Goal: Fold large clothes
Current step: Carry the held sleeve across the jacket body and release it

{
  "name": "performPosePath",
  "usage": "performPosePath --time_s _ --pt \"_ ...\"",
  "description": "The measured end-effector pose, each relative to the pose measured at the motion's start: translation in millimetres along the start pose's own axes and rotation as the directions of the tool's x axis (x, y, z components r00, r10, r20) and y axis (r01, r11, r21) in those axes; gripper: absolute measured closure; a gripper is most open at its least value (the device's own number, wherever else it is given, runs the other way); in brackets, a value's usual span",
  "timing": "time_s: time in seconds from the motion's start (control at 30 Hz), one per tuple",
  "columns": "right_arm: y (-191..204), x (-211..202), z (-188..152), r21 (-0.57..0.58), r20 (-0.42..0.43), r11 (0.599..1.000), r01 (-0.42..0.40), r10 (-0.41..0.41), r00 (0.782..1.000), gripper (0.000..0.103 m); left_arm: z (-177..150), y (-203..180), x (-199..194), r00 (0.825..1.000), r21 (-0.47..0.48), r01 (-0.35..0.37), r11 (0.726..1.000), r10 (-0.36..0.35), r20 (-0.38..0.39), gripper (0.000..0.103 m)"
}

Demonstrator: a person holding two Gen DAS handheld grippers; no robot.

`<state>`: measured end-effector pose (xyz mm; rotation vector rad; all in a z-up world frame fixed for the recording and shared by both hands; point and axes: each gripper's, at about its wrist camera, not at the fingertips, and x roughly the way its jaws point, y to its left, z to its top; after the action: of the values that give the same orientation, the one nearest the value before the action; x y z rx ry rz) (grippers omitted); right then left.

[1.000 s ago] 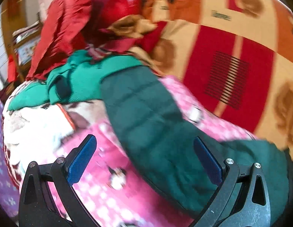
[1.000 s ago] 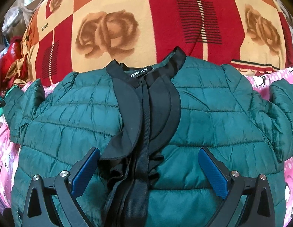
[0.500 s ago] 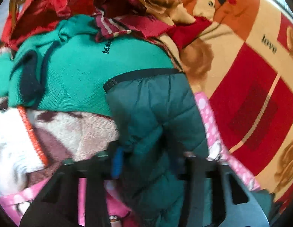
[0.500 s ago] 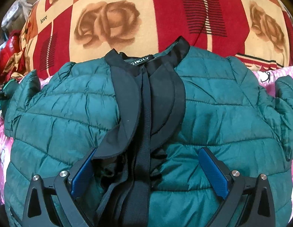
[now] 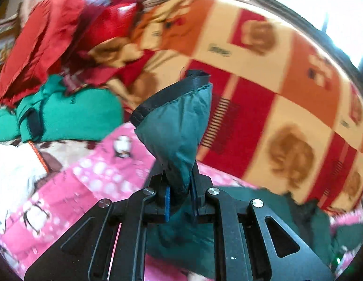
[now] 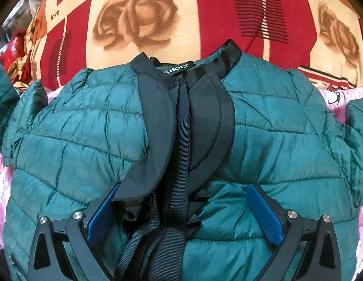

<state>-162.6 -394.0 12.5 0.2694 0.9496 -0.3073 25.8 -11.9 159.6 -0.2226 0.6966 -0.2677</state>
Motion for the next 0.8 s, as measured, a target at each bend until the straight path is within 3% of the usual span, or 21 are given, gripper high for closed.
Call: performPosePath --time_s 0.2,0.37,0.5,0.8 --pt "-8.9 -37.0 -11.1 0.020 0.042 0.999 -0.040 0.040 0.998 0.000 -25.7 -68.0 -30.0 0.998 0.123 0.056 0.991 -0.051 -0.041 0.091" --pt "-25.7 -66.6 -19.8 0.006 0.087 1.000 0.001 -0.001 0.996 0.000 -60.7 -124.8 -35.5 0.994 0.217 0.095 0.972 -0.079 -0.079 0.091" --pt "-57.3 -90.7 -23.3 0.070 0.127 0.998 -0.002 -0.007 0.992 0.000 -86.5 -165.6 -36.0 0.988 0.264 0.133 0.955 -0.106 -0.112 0.091" --pt "-98.4 -95.7 -33.8 0.140 0.107 0.989 0.037 -0.053 0.993 0.000 -126.8 -238.9 -33.1 0.973 0.355 0.208 0.912 -0.155 -0.173 0.091"
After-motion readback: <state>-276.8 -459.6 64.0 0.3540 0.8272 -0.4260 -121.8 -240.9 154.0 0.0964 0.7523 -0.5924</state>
